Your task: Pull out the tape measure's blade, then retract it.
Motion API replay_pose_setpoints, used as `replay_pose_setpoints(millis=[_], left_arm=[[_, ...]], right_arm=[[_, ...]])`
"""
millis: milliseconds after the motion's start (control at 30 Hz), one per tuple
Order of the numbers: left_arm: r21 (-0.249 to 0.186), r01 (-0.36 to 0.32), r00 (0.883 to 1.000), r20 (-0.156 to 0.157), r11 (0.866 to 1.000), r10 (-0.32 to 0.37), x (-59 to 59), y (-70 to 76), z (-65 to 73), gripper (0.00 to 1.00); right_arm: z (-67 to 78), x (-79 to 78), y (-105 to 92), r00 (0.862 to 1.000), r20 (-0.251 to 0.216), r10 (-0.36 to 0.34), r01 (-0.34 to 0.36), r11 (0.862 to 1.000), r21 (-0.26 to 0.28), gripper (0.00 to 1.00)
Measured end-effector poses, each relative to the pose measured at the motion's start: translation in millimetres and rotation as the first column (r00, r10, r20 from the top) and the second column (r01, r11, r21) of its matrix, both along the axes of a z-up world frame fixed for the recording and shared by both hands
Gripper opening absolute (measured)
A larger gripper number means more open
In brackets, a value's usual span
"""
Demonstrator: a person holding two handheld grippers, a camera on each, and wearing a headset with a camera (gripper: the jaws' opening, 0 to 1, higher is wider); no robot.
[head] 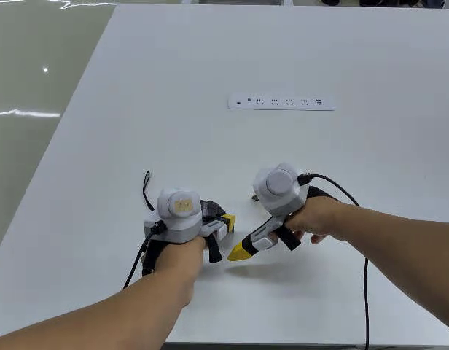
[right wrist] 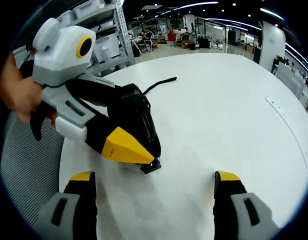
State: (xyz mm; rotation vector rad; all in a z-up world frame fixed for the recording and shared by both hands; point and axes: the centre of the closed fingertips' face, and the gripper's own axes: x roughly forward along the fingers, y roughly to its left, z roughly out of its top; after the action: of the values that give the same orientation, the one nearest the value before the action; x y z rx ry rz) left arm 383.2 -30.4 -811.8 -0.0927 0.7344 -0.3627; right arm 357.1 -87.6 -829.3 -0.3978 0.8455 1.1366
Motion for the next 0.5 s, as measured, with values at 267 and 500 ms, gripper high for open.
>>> replay_pose_setpoints(millis=[267,500], left_arm=[[-0.011,0.003,1.0,-0.015,1.0,-0.003,-0.4,-0.4,-1.6,0.67],[-0.019,-0.014,0.999,-0.04,1.0,0.014,0.0,-1.4,-2.3,0.67]], right_arm=[[5.9,3.5,4.1,1.0,0.024,-0.012,0.011,1.0,0.024,1.0],[11.5,9.2,-7.1,0.998,0.047,-0.047,0.046,0.999,0.013,1.0]])
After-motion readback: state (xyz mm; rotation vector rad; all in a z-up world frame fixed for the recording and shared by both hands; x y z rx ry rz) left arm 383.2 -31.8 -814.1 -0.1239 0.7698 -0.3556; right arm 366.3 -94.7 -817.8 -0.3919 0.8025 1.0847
